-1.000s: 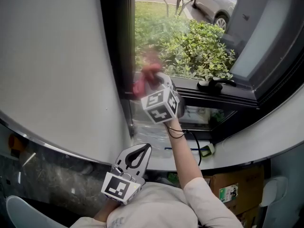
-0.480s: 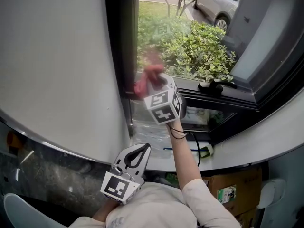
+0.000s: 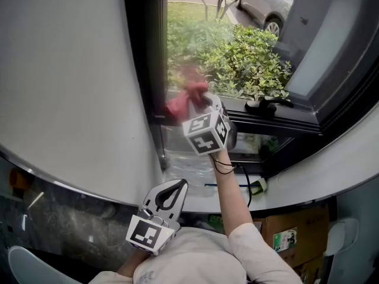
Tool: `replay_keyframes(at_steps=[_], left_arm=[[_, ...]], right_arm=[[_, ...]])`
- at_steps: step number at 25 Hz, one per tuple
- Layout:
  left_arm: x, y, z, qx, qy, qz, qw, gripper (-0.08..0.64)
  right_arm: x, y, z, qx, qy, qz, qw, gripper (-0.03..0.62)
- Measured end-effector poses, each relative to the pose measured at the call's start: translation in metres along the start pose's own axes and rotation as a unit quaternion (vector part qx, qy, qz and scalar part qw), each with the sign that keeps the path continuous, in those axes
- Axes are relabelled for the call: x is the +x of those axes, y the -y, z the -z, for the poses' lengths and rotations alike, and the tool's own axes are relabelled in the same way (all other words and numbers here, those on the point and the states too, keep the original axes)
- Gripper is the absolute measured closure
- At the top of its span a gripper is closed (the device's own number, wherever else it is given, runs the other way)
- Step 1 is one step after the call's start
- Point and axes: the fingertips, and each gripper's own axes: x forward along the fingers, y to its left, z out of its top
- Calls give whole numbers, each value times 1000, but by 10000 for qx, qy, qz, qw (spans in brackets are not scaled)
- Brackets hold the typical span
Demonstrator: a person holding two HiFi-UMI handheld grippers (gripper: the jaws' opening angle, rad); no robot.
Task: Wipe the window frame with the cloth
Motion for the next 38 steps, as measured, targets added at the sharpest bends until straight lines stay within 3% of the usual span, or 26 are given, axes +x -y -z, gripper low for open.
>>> replay_keyframes(at_steps=[12,38], left_arm=[[0,5,1,36,-63,71,9999,552],[6,6,2,29,-45,109,9999,552]], right_arm=[[-12,28,23,255,-187,232,9992,499],[-18,46,38,402,-148,268,9987,499]])
